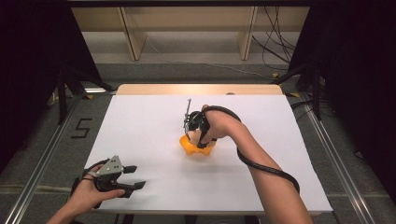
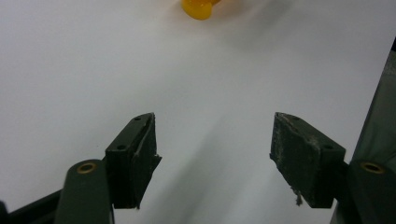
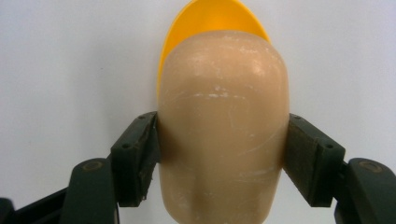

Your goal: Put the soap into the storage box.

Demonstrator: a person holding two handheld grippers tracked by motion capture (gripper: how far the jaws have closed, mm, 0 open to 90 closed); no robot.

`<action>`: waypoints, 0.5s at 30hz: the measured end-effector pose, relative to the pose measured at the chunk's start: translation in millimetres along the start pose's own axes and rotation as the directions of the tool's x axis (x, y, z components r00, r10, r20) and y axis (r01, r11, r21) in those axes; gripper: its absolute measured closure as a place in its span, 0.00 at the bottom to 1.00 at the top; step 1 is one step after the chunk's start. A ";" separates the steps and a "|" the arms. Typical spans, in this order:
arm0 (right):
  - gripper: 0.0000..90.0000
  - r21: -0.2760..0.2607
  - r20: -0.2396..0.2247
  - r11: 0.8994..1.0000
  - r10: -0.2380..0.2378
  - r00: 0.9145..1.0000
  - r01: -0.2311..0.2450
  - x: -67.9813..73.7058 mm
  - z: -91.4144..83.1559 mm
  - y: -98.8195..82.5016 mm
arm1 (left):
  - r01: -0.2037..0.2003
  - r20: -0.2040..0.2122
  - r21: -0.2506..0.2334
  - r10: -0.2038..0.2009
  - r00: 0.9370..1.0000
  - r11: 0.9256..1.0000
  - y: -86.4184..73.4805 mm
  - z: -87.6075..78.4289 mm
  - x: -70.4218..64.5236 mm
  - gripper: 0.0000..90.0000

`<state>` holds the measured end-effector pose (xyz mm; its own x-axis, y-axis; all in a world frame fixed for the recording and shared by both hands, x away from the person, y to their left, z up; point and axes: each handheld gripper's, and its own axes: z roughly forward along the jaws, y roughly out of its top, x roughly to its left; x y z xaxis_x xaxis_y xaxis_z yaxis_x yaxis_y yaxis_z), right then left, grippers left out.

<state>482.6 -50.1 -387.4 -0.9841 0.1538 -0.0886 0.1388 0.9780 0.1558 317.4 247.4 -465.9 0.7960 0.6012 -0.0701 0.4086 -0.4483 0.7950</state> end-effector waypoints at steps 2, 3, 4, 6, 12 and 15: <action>0.38 -0.003 0.004 1.000 -0.020 1.000 0.020 -2.3 1.3 -0.8 | 0.000 0.000 0.000 0.000 1.000 1.000 -0.1 0.0 0.0 0.35; 0.38 0.008 0.003 1.000 -0.004 1.000 0.004 -1.5 0.3 -0.1 | 0.000 0.000 0.000 0.000 1.000 1.000 0.0 -0.1 0.1 0.35; 0.38 -0.002 -0.002 1.000 0.001 1.000 -0.001 -1.2 1.0 0.3 | -0.007 -0.003 0.006 0.007 1.000 1.000 0.1 -0.4 0.6 0.35; 0.38 -0.005 -0.002 1.000 0.002 1.000 -0.002 -1.7 1.6 0.4 | -0.018 -0.006 0.019 0.018 1.000 1.000 0.4 -1.2 1.5 0.35; 0.38 -0.006 0.002 1.000 -0.001 1.000 0.001 -2.7 4.2 1.3 | -0.014 -0.004 0.010 0.014 1.000 1.000 0.2 -1.1 1.3 0.35; 0.38 -0.012 -0.002 1.000 -0.005 1.000 0.005 -3.6 5.9 1.4 | -0.013 -0.003 0.010 0.013 1.000 1.000 0.1 -1.2 1.2 0.35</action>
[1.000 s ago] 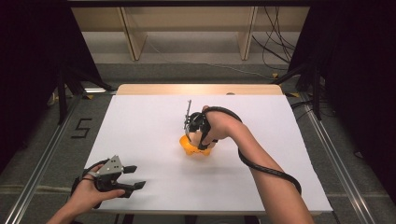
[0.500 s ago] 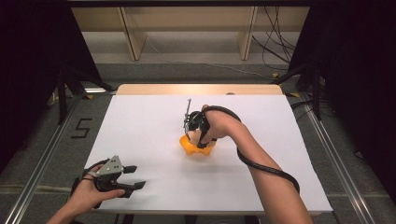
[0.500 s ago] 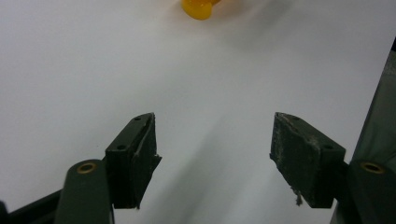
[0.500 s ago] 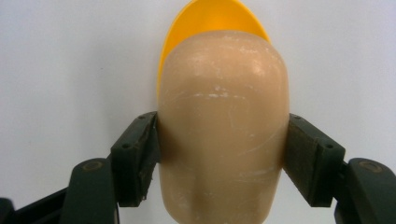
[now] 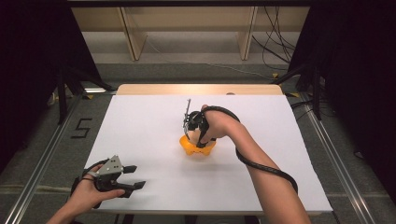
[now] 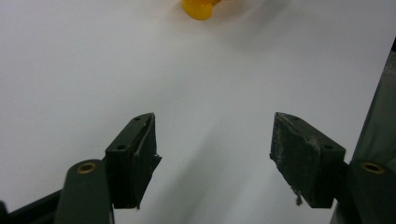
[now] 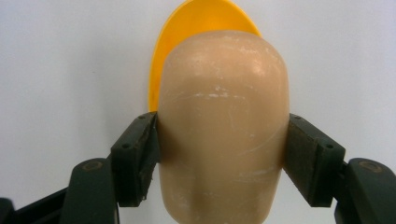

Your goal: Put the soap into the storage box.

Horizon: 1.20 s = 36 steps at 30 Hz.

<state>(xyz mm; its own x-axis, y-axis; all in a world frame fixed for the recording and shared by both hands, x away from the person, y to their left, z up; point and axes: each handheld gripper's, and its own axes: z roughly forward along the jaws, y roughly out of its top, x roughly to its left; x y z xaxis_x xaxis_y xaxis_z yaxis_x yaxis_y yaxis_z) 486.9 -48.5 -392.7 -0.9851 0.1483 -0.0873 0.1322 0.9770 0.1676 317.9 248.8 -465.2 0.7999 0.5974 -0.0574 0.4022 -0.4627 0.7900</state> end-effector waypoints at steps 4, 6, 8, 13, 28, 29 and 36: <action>0.38 0.000 -0.003 1.000 -0.003 1.000 0.003 -0.2 1.8 0.0 | 0.000 0.001 0.000 0.000 1.000 1.000 0.0 0.1 0.1 0.35; 0.38 -0.003 -0.001 1.000 -0.007 1.000 0.007 -0.5 2.7 0.1 | 0.025 0.001 0.001 -0.025 1.000 1.000 -0.5 0.3 -1.4 0.35; 0.38 0.004 0.001 1.000 -0.002 1.000 0.002 -0.2 3.2 0.3 | 0.025 0.001 0.001 -0.025 1.000 1.000 -0.5 0.4 -1.4 0.35; 0.38 0.002 -0.005 1.000 -0.018 1.000 0.018 -0.1 4.7 1.3 | 0.024 0.001 0.003 -0.024 1.000 1.000 -0.5 0.4 -1.4 0.35; 0.38 0.021 -0.013 1.000 0.002 1.000 -0.002 2.2 5.8 3.5 | 0.023 0.001 0.000 -0.023 1.000 1.000 -0.5 0.3 -1.5 0.35; 0.38 0.021 -0.015 1.000 0.016 1.000 -0.016 2.8 5.9 3.3 | 0.023 0.001 0.001 -0.023 1.000 1.000 -0.5 0.3 -1.4 0.35; 0.38 0.025 -0.007 1.000 0.009 1.000 -0.009 2.1 6.9 2.7 | 0.022 0.002 0.002 -0.022 1.000 1.000 -0.4 0.3 -1.5 0.35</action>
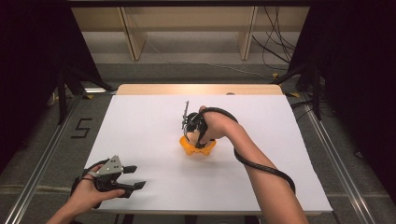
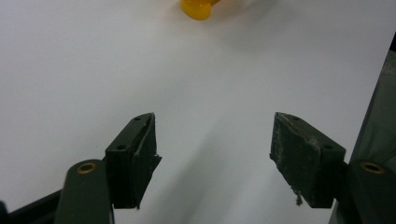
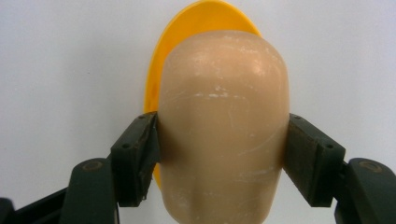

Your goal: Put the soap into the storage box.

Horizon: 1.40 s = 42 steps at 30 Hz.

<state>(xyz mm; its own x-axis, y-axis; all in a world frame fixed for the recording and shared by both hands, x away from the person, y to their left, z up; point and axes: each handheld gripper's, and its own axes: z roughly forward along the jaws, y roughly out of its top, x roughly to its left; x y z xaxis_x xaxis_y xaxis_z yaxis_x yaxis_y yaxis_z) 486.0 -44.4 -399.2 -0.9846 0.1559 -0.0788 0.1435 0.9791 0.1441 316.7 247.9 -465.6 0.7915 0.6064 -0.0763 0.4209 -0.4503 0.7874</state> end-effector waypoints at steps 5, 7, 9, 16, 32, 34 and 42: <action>0.38 -0.026 0.008 0.999 -0.043 0.999 0.043 -2.7 3.0 0.5 | 0.006 0.004 -0.005 -0.006 1.000 1.000 0.0 0.2 -0.5 0.35; 0.38 -0.025 0.007 0.999 -0.033 0.999 0.034 -2.5 3.1 0.5 | 0.006 0.004 -0.006 -0.006 1.000 1.000 0.0 0.2 -0.5 0.35; 0.38 -0.034 0.010 0.997 -0.065 0.998 0.065 -4.9 4.0 0.9 | -0.001 0.000 0.001 0.001 1.000 1.000 0.0 -0.1 0.0 0.35; 0.38 -0.028 0.006 0.998 -0.054 0.998 0.055 -5.3 5.6 0.1 | 0.005 0.004 -0.005 -0.005 1.000 1.000 -0.1 0.2 -0.5 0.35; 0.38 -0.022 -0.014 0.999 -0.034 0.999 0.034 -5.1 9.1 -0.2 | 0.009 0.007 -0.009 -0.009 1.000 1.000 -0.1 0.9 -0.9 0.35; 0.38 0.002 -0.025 0.999 0.036 0.999 -0.036 -0.9 7.8 -0.7 | -0.012 -0.003 0.012 0.012 1.000 1.000 0.2 0.0 1.0 0.35; 0.37 -0.024 -0.012 0.999 -0.037 0.999 0.036 -6.7 9.7 0.7 | -0.021 0.008 -0.002 0.021 1.000 1.000 0.5 0.4 1.0 0.35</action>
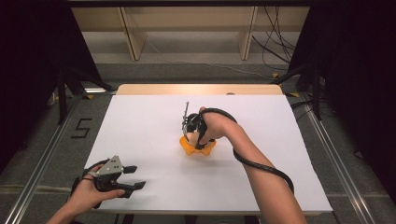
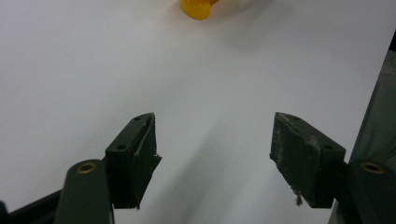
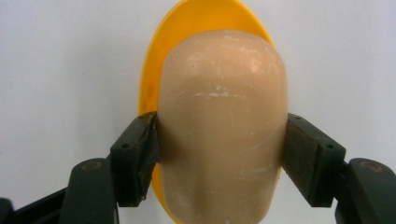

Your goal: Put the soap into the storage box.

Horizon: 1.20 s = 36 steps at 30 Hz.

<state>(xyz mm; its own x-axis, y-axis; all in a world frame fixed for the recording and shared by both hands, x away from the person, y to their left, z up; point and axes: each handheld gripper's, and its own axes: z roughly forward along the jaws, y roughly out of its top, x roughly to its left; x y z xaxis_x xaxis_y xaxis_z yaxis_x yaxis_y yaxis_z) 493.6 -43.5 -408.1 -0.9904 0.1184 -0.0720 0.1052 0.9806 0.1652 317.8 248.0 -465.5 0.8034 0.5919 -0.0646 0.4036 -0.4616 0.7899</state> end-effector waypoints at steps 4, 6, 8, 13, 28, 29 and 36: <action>0.37 0.006 -0.001 1.000 0.013 1.000 -0.013 0.3 1.1 -0.4 | 0.000 0.000 0.000 0.000 1.000 1.000 -0.1 0.0 0.0 0.35; 0.37 -0.006 0.008 1.000 -0.027 1.000 0.027 -2.5 2.1 -0.1 | 0.008 0.001 -0.008 -0.008 1.000 1.000 -0.2 0.5 -0.5 0.35; 0.37 0.000 0.000 1.000 -0.004 1.000 0.004 -1.1 1.6 -0.2 | -0.004 -0.002 0.005 0.004 1.000 1.000 0.0 -0.1 0.3 0.35; 0.37 0.003 0.003 1.000 -0.002 1.000 0.002 -0.6 1.4 -0.2 | -0.004 -0.002 0.004 0.004 1.000 1.000 0.0 -0.1 0.3 0.35; 0.39 -0.027 -0.005 0.997 0.069 0.998 -0.069 0.6 -1.9 -0.8 | -0.005 -0.003 0.006 0.005 1.000 1.000 0.0 -0.4 0.2 0.35; 0.38 -0.042 -0.005 0.998 0.052 0.999 -0.052 -0.9 -3.0 -0.9 | -0.004 -0.002 0.005 0.004 1.000 1.000 0.0 -0.4 0.0 0.35; 0.46 -0.065 0.014 0.996 0.066 0.998 -0.065 3.6 -11.6 -7.4 | 0.014 -0.009 0.010 -0.014 1.000 1.000 -0.4 -0.3 -0.5 0.35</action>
<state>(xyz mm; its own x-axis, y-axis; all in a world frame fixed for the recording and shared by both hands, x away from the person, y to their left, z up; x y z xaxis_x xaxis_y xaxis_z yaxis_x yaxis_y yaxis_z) 488.2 -52.2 -398.2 -0.9799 0.1848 -0.0745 0.1630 0.9586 0.2335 317.1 248.1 -465.6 0.7939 0.6040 -0.0699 0.4191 -0.4604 0.7825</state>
